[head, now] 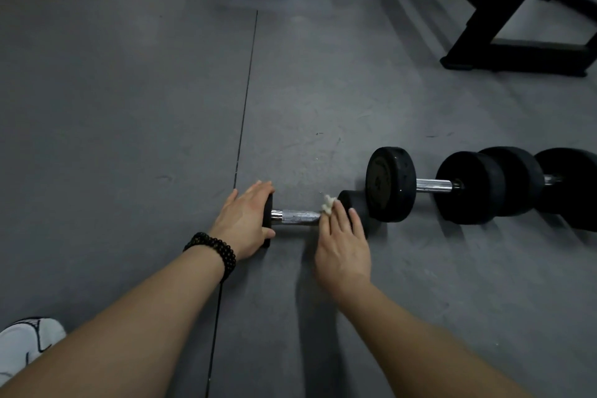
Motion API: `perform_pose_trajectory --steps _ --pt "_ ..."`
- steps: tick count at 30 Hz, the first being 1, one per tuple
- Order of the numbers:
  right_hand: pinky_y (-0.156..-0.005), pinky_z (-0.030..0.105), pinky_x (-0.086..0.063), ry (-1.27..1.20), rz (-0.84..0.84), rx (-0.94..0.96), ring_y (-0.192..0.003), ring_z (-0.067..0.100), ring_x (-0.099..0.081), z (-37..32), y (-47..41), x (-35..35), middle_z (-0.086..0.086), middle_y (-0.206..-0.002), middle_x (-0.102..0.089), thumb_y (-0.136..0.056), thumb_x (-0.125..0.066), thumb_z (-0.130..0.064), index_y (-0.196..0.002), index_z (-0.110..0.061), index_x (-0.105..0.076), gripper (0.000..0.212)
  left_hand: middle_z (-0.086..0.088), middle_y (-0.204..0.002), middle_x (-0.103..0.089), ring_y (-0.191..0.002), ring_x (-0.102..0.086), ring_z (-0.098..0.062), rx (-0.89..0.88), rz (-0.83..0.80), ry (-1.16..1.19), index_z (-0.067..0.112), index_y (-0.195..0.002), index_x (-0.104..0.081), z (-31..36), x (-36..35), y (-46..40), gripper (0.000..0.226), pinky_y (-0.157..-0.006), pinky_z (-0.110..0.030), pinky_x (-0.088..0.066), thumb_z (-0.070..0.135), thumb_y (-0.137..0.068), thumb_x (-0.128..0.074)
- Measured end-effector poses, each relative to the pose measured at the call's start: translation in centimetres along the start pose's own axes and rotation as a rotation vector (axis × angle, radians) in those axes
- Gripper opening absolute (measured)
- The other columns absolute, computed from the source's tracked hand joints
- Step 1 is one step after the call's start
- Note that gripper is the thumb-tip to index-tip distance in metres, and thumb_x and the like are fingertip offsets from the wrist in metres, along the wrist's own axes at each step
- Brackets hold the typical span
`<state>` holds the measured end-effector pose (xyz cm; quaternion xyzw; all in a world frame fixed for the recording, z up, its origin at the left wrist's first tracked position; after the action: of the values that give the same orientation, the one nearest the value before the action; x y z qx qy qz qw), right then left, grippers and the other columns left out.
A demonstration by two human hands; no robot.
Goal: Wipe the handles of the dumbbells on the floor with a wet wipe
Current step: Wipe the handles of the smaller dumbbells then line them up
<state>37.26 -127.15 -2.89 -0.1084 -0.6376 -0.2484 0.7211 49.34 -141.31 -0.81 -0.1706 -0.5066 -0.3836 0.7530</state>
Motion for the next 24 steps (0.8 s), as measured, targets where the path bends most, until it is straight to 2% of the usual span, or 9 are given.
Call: perform_pose_trajectory --steps 5,9,11,15,17,19,21,22,24 --pt "-0.117 0.043 0.018 -0.126 -0.004 0.192 -0.148 0.023 0.021 -5.9 -0.4 0.3 0.011 -0.164 0.010 -0.099 -0.027 -0.029 -0.156 -0.008 0.004 0.068 0.002 -0.161 -0.025 -0.150 -0.015 -0.012 0.003 0.020 -0.007 0.020 -0.151 -0.027 0.0 -0.1 0.1 0.090 -0.123 -0.037 -0.006 0.026 -0.079 -0.081" --pt "-0.113 0.041 0.023 -0.092 0.034 0.027 -0.149 0.021 0.017 -1.5 -0.2 -0.3 0.010 -0.165 0.008 -0.099 -0.027 -0.025 -0.156 -0.007 0.004 0.068 0.002 -0.162 -0.021 -0.149 -0.015 -0.013 0.006 0.020 0.001 0.021 -0.151 -0.026 0.2 0.1 0.3 0.089 -0.123 -0.036 -0.004 0.025 -0.080 -0.080" --pt "-0.116 0.043 0.020 -0.081 0.035 -0.005 -0.149 0.023 0.018 -0.9 0.3 -0.6 0.012 -0.164 0.010 -0.099 -0.027 -0.028 -0.156 -0.006 0.005 0.068 0.002 -0.163 -0.020 -0.150 -0.014 -0.013 0.011 0.018 0.012 0.022 -0.152 -0.025 0.2 0.2 0.3 0.089 -0.123 -0.035 -0.003 0.024 -0.081 -0.079" --pt "-0.119 0.043 0.015 -0.206 0.010 0.090 -0.149 0.024 0.020 -4.4 -0.6 -0.1 0.012 -0.163 0.014 -0.095 -0.036 -0.032 -0.155 -0.005 0.004 0.077 0.002 -0.162 -0.023 -0.150 -0.013 -0.012 0.002 0.015 -0.013 0.022 -0.150 -0.027 0.1 0.0 0.0 0.088 -0.123 -0.037 -0.005 0.026 -0.080 -0.080" --pt "-0.120 0.044 0.014 -0.175 0.012 0.170 -0.149 0.021 0.019 -3.8 -0.7 0.2 0.009 -0.164 0.012 -0.096 -0.034 -0.031 -0.156 -0.008 0.004 0.075 0.002 -0.162 -0.022 -0.150 -0.015 -0.012 0.007 0.009 -0.028 0.022 -0.151 -0.026 0.0 0.0 -0.1 0.091 -0.123 -0.038 -0.006 0.029 -0.079 -0.081" --pt "-0.120 0.043 0.013 -0.120 0.025 0.160 -0.149 0.020 0.018 -2.1 -0.6 -0.1 0.008 -0.164 0.010 -0.097 -0.029 -0.026 -0.156 -0.009 0.005 0.070 0.003 -0.164 -0.016 -0.151 -0.008 -0.011 -0.008 -0.019 -0.073 0.021 -0.153 -0.020 0.0 -0.1 0.1 0.103 -0.123 -0.038 -0.003 0.034 -0.073 -0.084" --pt "-0.120 0.042 0.012 -0.106 0.010 0.048 -0.149 0.022 0.019 -1.1 -0.3 -0.6 0.011 -0.164 0.013 -0.097 -0.026 -0.025 -0.154 -0.007 0.008 0.069 0.004 -0.165 -0.006 -0.151 0.001 -0.010 -0.033 -0.037 -0.143 0.019 -0.155 -0.014 0.0 -0.5 0.3 0.114 -0.123 -0.039 0.000 0.034 -0.068 -0.086" --pt "-0.120 0.042 0.012 -0.130 0.003 0.019 -0.148 0.023 0.021 -1.7 -0.3 -0.6 0.012 -0.163 0.015 -0.097 -0.028 -0.027 -0.154 -0.006 0.009 0.071 0.003 -0.165 -0.001 -0.151 0.004 -0.011 -0.042 -0.028 -0.177 0.018 -0.155 -0.012 0.1 -0.7 0.4 0.114 -0.123 -0.039 0.001 0.032 -0.069 -0.086" --pt "-0.121 0.042 0.011 -0.208 0.007 0.078 -0.148 0.023 0.021 -4.1 -0.8 -0.2 0.011 -0.163 0.014 -0.097 -0.033 -0.033 -0.155 -0.007 0.006 0.075 0.002 -0.165 0.007 -0.151 0.008 -0.013 -0.059 0.010 -0.227 0.017 -0.155 -0.013 0.3 -0.7 0.5 0.106 -0.123 -0.038 0.001 0.026 -0.074 -0.081"
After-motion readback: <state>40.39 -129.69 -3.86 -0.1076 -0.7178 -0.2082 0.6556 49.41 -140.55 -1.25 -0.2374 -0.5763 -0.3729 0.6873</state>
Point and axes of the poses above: each hand's wrist, its own y-axis away from the middle knuckle, its own x-axis out of the back of the hand, z = x × y, the point moved 3 cm from there along -y, towards the middle knuckle
